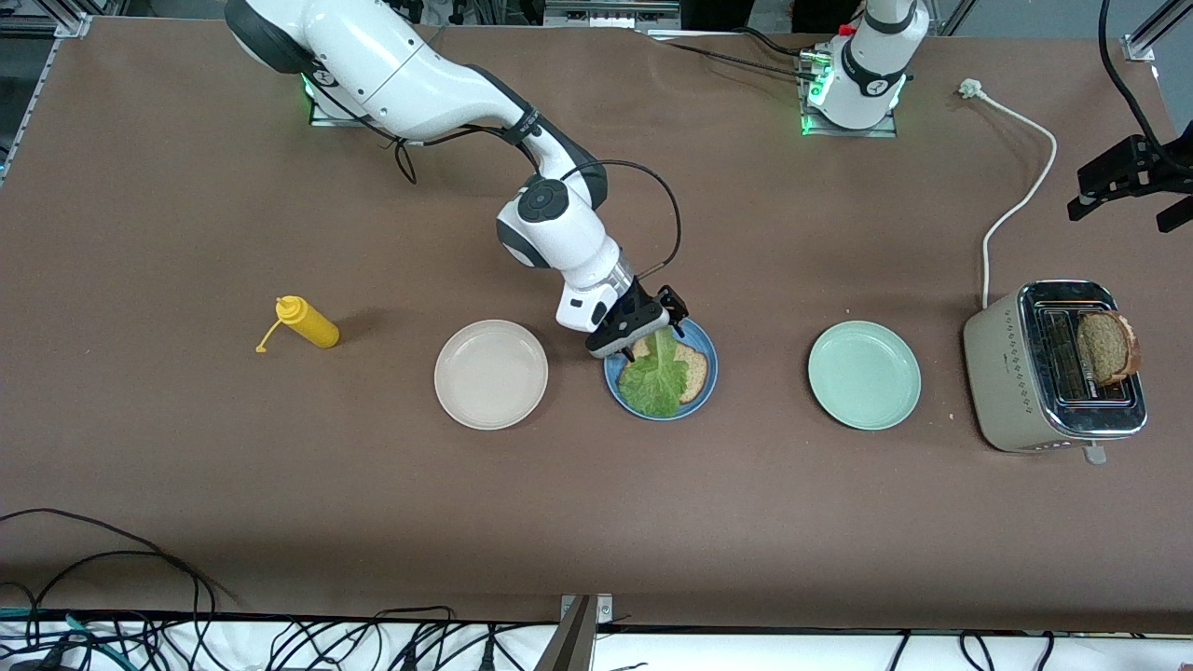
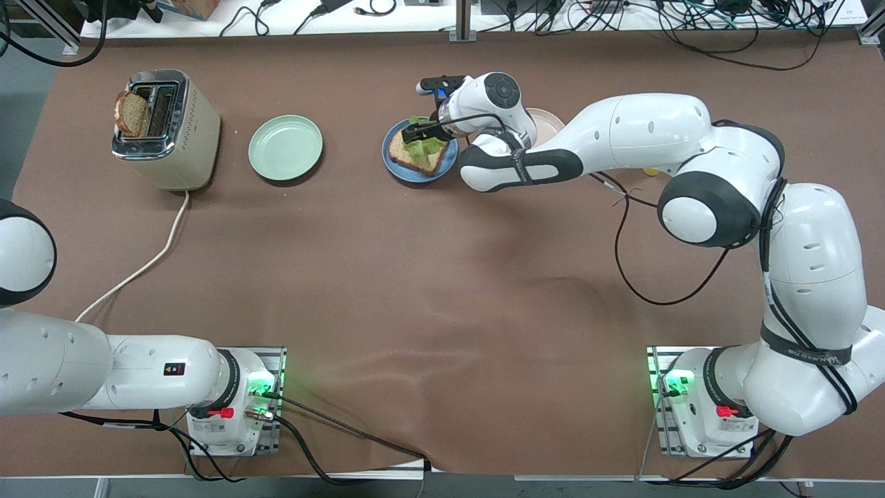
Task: Make sandwich in blue plate with both arms
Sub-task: 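Lower the lettuce onto the bread and open the right gripper, then withdraw the right gripper back toward the yellow bottle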
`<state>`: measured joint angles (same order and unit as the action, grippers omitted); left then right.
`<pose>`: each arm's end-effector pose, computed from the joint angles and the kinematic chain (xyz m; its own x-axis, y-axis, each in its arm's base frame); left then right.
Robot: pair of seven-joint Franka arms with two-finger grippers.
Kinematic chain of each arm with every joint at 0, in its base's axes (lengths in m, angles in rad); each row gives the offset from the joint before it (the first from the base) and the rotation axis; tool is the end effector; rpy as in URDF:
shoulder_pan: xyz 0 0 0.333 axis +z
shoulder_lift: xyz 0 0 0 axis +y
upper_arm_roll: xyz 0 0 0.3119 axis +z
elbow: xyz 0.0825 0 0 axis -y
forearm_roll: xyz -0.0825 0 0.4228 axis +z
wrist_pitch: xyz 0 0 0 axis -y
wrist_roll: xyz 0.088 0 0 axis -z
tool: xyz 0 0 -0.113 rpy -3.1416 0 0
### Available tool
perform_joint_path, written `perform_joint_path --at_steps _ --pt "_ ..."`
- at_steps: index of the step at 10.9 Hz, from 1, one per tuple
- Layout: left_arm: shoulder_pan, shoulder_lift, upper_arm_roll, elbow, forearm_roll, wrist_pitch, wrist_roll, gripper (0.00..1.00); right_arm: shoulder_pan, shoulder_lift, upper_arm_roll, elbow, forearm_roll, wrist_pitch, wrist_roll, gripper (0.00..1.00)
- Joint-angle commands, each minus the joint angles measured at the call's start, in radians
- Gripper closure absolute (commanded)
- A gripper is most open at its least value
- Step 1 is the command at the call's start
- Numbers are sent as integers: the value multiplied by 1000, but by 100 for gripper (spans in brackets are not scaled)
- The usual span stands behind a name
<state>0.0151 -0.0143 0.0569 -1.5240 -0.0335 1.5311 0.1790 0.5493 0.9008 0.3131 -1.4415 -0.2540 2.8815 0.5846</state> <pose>0.5842 0.0385 0.6432 0.9938 -0.1080 0.0272 -0.1088 -0.9936 0.0299 0.5486 0.5736 0.2001 0.8787 0.2019 0.4326 0.3708 -0.8594 -0.3519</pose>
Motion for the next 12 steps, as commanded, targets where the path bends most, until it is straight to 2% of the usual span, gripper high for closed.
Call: perform_joint_path --at_steps 1,3,7,10,12 --pt "5 7 1 22 -17 -19 -4 0 -9 -28 -5 10 -5 -1 4 0" --pt "5 7 1 21 -17 -19 -9 0 -46 -112 -2 -29 -5 -126 1 0" --pt "5 7 0 22 -17 -19 -10 0 -94 -362 -3 -80 41 -640 1 0" --pt "3 7 0 21 -17 -19 -10 0 -173 -498 -5 -77 42 -971 -2 0" --pt "3 7 0 22 -17 -19 -10 0 -251 -568 -9 -74 79 -1126 -151 0"
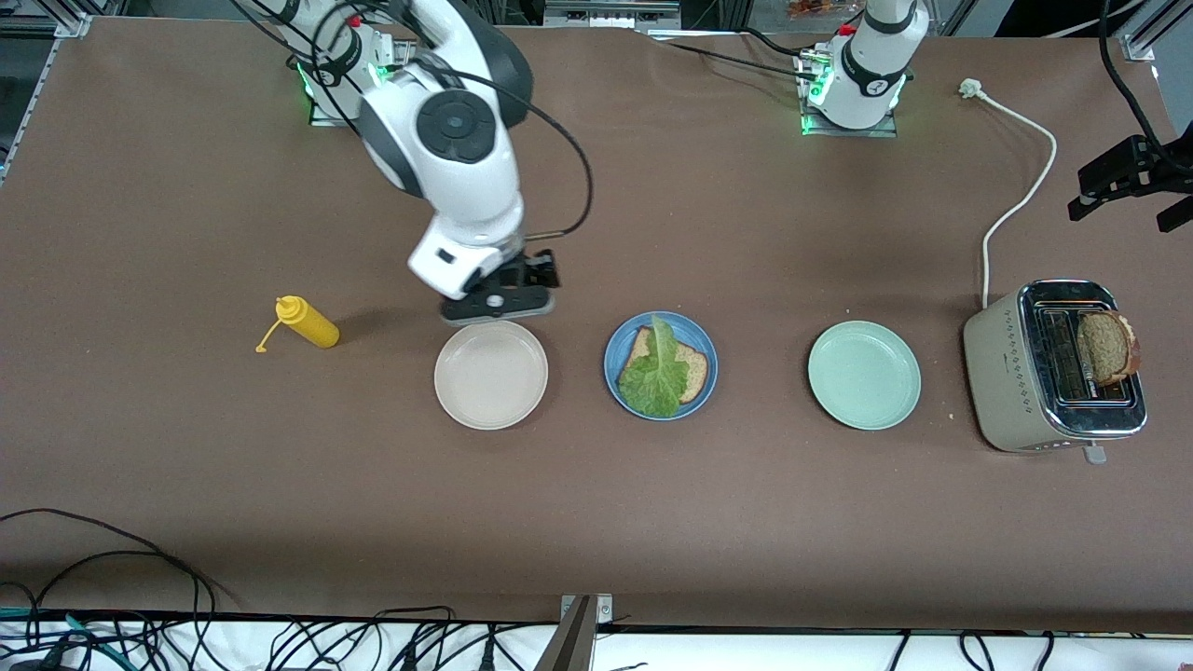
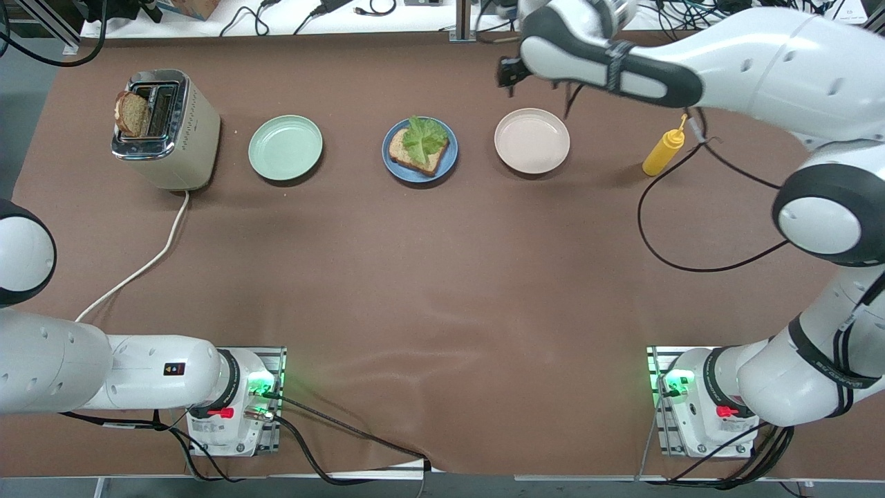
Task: Make sandwich in blue plate with both arms
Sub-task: 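Withdraw the right gripper back toward the yellow bottle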
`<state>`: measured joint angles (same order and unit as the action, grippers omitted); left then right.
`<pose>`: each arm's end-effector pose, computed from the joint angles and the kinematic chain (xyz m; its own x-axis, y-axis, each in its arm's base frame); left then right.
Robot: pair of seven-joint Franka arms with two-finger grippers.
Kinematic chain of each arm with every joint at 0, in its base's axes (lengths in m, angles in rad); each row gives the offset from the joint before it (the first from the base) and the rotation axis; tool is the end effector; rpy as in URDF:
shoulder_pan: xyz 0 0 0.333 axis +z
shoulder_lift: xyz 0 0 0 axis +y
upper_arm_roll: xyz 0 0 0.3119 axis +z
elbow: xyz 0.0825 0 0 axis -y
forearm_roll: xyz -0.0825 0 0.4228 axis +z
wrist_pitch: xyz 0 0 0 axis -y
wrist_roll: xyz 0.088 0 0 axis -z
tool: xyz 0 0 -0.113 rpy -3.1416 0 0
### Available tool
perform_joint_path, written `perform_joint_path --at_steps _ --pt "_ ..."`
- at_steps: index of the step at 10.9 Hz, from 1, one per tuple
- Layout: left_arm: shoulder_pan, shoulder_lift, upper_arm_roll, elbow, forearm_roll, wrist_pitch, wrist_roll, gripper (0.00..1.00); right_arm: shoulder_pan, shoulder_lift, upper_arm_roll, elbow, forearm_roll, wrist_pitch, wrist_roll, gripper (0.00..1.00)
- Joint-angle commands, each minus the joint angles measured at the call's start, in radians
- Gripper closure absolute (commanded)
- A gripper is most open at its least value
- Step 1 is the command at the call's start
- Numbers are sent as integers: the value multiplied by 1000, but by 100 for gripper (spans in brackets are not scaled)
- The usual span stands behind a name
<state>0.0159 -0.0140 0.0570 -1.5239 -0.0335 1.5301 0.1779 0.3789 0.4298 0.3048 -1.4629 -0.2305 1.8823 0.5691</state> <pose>0.5841 0.0390 0.6430 0.9940 -0.1061 0.0259 -0.1068 -0.9938 0.0301 0.5868 0.4150 0.4244 0.9856 0.1588 0.0579 0.1543 -0.9852 0.0752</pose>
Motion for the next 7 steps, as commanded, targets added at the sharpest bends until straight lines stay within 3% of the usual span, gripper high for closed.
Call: perform_joint_path --at_steps 1,5,7 --pt "3 6 0 22 -17 -18 -9 0 -125 -135 -25 -53 91 -187 -231 0" --pt "3 6 0 22 -17 -18 -9 0 -147 -224 -266 -54 106 -273 -539 0" --pt "3 6 0 22 -17 -18 -9 0 -147 -247 -366 -63 108 -287 -598 0"
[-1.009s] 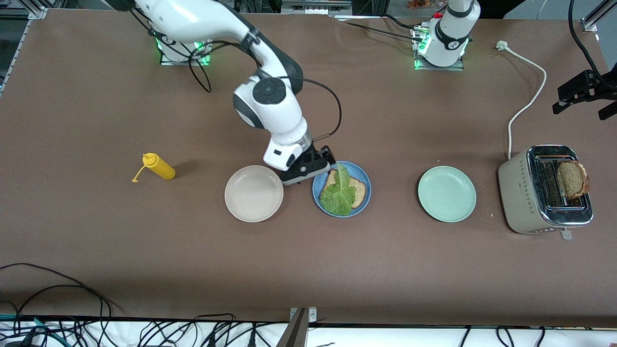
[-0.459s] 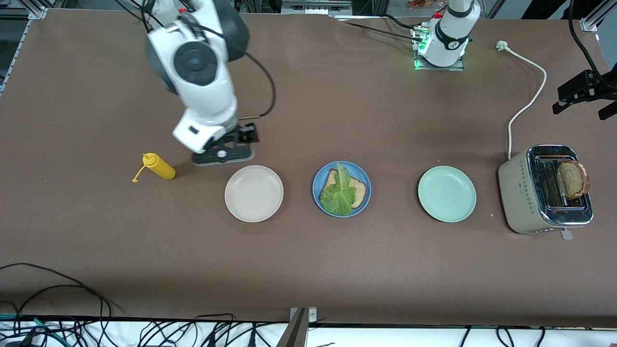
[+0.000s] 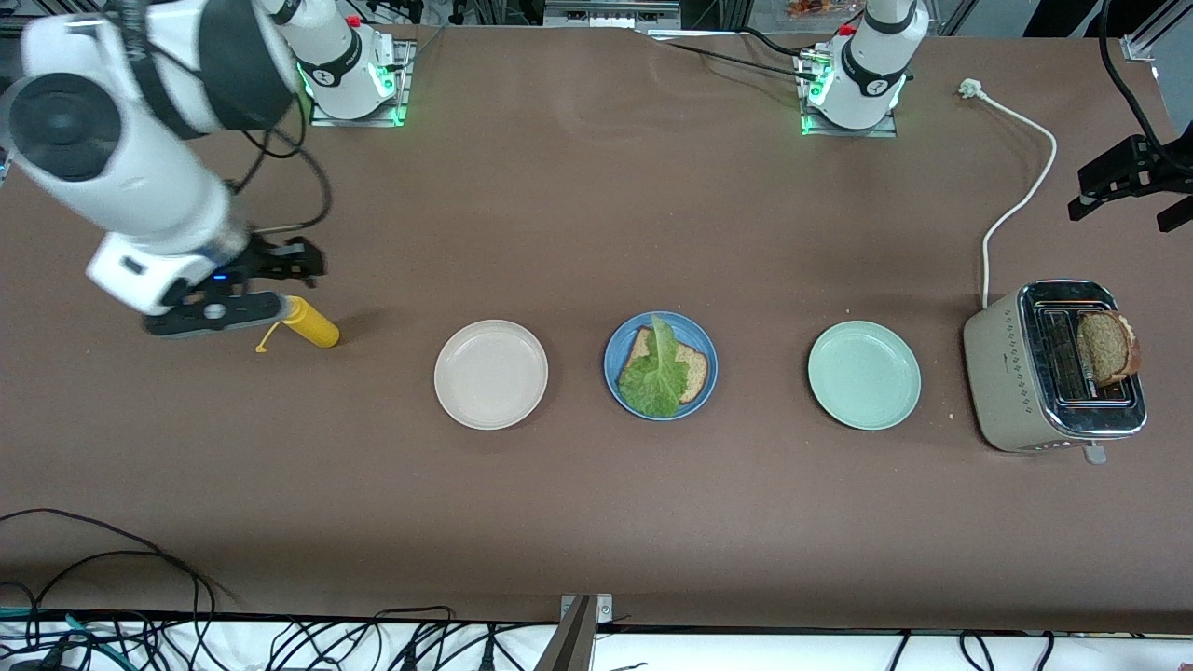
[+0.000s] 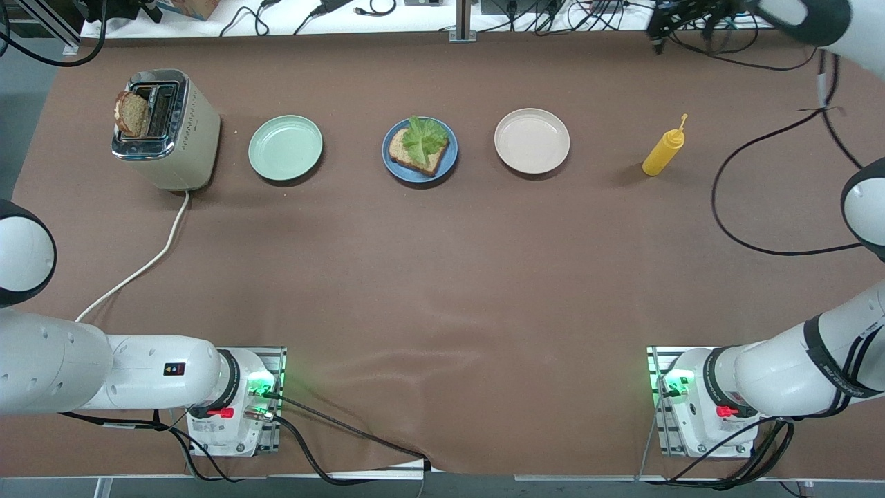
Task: Make sandwich in blue plate with both arms
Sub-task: 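Withdraw the right gripper back toward the yellow bottle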
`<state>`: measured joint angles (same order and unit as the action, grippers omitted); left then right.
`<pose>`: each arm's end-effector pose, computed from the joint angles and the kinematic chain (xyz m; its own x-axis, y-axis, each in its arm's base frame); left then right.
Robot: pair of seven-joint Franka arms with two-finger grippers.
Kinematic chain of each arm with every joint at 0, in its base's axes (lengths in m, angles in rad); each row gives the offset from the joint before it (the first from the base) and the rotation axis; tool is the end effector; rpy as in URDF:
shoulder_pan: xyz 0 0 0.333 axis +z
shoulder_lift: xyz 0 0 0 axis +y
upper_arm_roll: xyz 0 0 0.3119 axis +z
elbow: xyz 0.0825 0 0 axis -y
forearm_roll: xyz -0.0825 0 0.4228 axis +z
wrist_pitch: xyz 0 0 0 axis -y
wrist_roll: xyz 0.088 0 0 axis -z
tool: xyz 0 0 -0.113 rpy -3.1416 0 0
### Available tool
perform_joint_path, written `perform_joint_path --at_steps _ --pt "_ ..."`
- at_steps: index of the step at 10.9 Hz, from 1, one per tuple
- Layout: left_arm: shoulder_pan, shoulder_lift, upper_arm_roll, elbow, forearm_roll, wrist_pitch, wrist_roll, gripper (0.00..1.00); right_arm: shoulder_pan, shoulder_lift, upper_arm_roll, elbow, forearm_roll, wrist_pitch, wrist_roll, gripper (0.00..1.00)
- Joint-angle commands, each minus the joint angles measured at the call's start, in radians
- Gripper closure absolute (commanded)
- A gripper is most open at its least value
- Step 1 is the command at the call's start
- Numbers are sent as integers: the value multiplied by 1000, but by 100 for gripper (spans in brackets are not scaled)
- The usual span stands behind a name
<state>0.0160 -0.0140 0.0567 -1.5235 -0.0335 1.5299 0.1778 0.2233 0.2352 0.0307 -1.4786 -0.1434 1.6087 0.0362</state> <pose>0.5841 0.0389 0.6431 0.9940 -0.1062 0.0261 -0.1069 -0.9938 0.0301 0.6422 0.1486 0.5179 0.9703 0.2203 -0.1002 0.2329 -0.9627 0.1381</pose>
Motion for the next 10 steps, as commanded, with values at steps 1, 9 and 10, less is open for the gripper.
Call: perform_joint_path --at_steps 1,9,10 --pt "2 6 0 22 -17 -17 -9 0 8 -63 -129 -67 30 -10 -67 0" --pt "1 5 -6 22 -16 -19 -9 0 8 -324 -336 -569 226 359 -336 0" --pt "1 5 -6 22 -16 -17 -11 0 8 -332 -362 -607 272 406 -439 0"
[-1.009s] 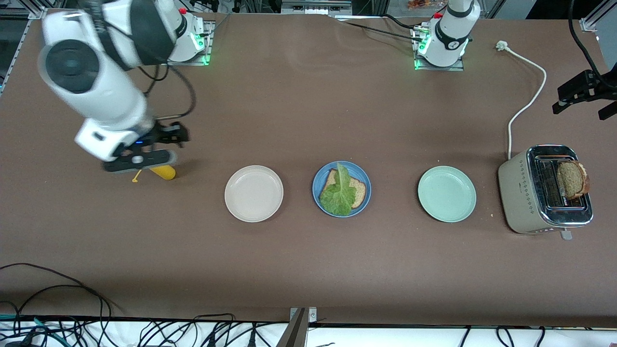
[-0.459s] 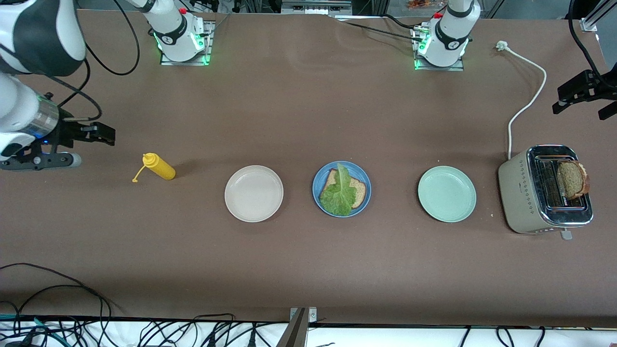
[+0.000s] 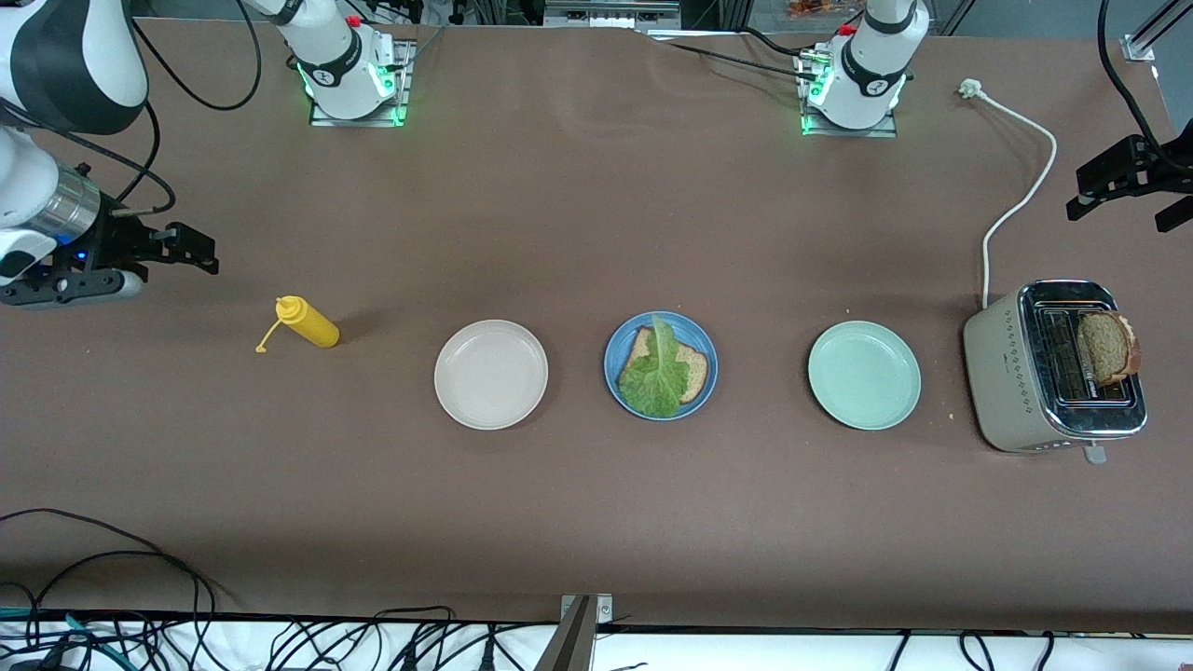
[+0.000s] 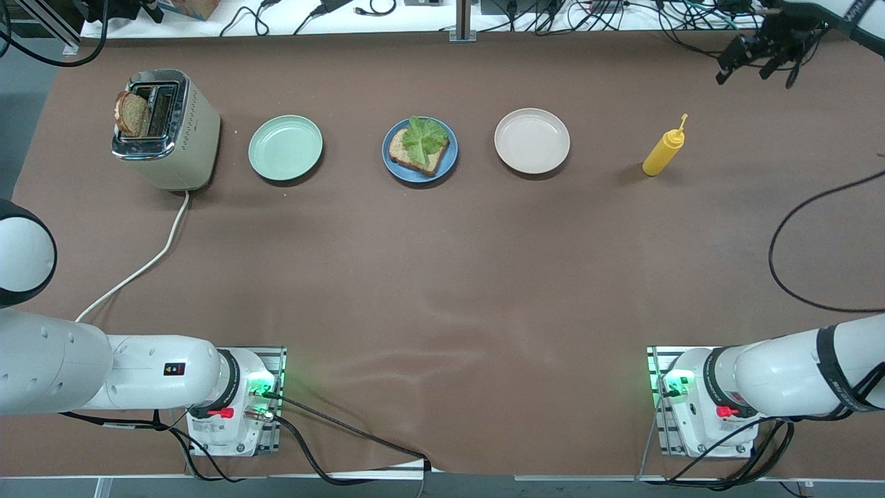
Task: Make sandwich in blue plate with both arms
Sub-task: 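Withdraw the right gripper back toward the yellow bottle, then lower the open right gripper around the yellow squeeze bottle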
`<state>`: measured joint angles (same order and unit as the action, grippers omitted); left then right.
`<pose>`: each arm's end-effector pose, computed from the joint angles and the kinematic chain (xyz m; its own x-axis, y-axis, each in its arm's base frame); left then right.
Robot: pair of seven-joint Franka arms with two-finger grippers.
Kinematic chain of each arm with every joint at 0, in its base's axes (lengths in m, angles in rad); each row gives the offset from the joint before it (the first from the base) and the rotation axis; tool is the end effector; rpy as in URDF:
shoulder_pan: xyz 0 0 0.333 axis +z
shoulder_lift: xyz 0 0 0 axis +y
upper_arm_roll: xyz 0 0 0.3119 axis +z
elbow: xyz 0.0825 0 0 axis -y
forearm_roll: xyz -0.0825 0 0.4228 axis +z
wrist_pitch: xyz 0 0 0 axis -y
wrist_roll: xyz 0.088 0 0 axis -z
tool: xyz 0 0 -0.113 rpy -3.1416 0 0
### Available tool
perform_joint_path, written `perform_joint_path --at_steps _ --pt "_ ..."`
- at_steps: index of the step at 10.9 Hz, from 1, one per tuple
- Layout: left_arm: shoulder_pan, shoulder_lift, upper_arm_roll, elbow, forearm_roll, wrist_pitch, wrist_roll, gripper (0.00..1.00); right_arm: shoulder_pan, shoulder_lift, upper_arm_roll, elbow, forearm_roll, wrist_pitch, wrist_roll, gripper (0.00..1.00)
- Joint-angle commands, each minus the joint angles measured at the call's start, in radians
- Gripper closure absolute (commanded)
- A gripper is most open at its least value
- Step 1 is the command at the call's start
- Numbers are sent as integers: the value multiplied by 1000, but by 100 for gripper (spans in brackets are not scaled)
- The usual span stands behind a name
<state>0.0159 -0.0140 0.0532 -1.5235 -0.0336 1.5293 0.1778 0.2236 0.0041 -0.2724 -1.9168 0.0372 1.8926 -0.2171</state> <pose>0.5842 0.0367 0.6431 0.9936 -0.1098 0.0256 -0.1105 -0.9934 0.0302 0.5934 -0.0259 0.4617 0.9876 0.1558 -0.0204 0.1549 -0.9872 -0.0391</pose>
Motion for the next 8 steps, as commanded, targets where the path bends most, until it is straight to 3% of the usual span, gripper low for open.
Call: perform_joint_path --at_steps 1,4,8 --pt "1 5 -4 22 -16 -17 -11 0 8 -114 -86 -226 120 187 -285 0" --pt "1 6 -1 22 -16 -17 -8 0 8 -171 -120 -428 223 435 -567 1" --pt "1 5 -1 22 -17 -18 -11 0 10 -191 -130 -594 421 661 -828 1"
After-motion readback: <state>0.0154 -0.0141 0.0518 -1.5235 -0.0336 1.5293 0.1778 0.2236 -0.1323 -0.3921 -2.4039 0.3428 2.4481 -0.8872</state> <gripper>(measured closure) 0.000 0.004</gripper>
